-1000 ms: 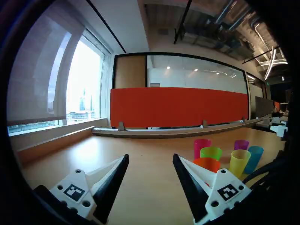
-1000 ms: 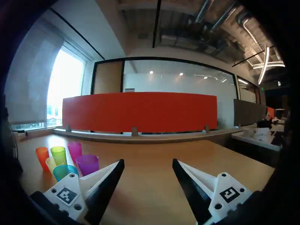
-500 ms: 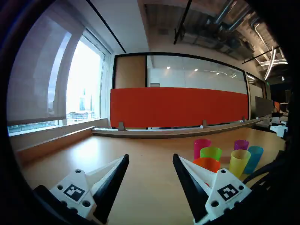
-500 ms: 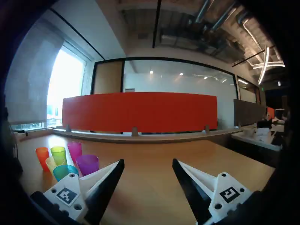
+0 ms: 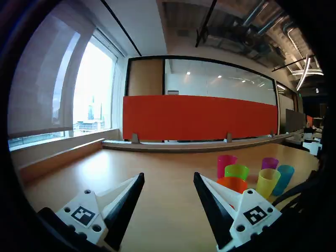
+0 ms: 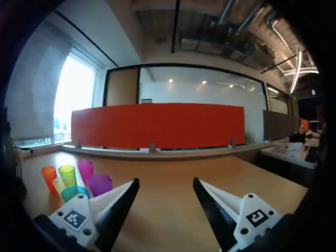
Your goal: Pour water
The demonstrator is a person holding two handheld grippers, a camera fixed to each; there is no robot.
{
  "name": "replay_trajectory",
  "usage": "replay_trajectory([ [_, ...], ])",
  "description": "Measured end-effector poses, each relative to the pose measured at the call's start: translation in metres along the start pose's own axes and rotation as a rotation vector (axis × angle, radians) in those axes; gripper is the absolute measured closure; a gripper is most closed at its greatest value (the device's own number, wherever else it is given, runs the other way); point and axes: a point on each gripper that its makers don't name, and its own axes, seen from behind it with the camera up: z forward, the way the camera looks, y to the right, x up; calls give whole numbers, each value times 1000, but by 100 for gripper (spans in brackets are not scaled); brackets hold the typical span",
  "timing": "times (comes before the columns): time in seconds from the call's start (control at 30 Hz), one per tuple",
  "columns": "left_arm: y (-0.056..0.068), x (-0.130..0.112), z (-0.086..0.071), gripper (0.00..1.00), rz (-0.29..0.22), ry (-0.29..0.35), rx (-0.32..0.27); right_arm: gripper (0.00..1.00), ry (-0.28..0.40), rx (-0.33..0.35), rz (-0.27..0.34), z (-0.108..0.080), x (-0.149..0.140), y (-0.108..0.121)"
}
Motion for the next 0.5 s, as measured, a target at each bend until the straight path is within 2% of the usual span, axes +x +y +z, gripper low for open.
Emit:
replay_trajectory([
  [0.27,6,30,-2,14,-12,11,-33,1,-16,12,-18,-3,30,3],
  [0.5,3,63,-1,14,6,12,-49,0,-26,26,-54,-4,66,1],
])
